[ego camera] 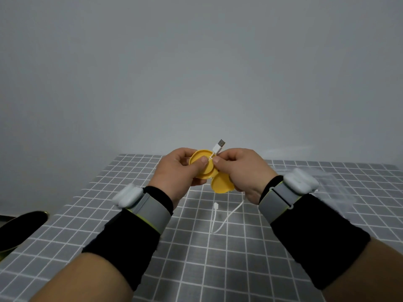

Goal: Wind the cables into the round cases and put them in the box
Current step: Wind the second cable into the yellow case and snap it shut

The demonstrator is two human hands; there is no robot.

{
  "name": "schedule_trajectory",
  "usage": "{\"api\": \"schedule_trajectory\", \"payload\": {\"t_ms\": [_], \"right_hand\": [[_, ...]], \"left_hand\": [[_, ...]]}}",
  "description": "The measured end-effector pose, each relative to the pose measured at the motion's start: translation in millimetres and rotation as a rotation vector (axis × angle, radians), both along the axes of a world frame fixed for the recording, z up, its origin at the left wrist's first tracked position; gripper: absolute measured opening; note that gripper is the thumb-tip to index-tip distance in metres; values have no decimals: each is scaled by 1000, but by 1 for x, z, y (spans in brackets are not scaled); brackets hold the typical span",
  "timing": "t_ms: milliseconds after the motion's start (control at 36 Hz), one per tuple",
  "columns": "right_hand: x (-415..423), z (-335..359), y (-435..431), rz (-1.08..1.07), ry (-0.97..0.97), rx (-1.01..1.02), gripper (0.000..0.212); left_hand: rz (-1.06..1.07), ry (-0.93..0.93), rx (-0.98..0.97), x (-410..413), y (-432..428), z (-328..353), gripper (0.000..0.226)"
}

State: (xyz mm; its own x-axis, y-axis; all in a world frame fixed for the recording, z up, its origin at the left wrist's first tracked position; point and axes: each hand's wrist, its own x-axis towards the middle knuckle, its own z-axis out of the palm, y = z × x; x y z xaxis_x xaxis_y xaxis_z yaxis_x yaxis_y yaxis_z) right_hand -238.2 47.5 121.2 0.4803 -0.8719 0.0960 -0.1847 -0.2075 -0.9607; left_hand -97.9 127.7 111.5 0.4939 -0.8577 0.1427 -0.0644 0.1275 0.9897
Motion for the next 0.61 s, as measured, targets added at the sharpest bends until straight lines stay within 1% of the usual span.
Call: {"api": "schedule_trajectory", "payload": {"t_ms": [56, 111, 139, 194, 250, 306, 361, 444, 528, 556, 611], "right_hand": [[-3, 2, -1, 28, 49, -24, 15], [-5, 2, -3, 60, 118, -79, 12], [-5, 2, -4, 75, 151, -107, 12], [-6, 3, -5, 102, 203, -154, 11], [-5, 5, -4, 129, 246, -211, 12], [-4, 9, -4, 150, 280, -264, 12], [-4, 11, -3, 162, 317, -309, 12], [-3, 11, -2, 149, 337, -339, 15], [-4, 9, 0, 93, 344, -394, 16], [-3, 8, 0, 77, 347, -404, 19], [-3, 8, 1, 57, 341, -383, 32]], "left_hand": [[-34, -117, 52, 4, 1, 5, 33], [-55, -295, 115, 9, 1, 10, 48], [-65, -391, 150, 10, 1, 13, 52], [-108, -559, 228, 14, 2, 20, 48], [-170, -644, 317, 15, 4, 25, 35], [-214, -651, 376, 16, 4, 26, 23], [-217, -627, 374, 16, 5, 26, 16], [-183, -571, 337, 15, 5, 24, 14], [-155, -489, 290, 12, 5, 21, 15], [-146, -457, 274, 11, 6, 21, 15], [-135, -406, 254, 10, 6, 20, 13]]}}
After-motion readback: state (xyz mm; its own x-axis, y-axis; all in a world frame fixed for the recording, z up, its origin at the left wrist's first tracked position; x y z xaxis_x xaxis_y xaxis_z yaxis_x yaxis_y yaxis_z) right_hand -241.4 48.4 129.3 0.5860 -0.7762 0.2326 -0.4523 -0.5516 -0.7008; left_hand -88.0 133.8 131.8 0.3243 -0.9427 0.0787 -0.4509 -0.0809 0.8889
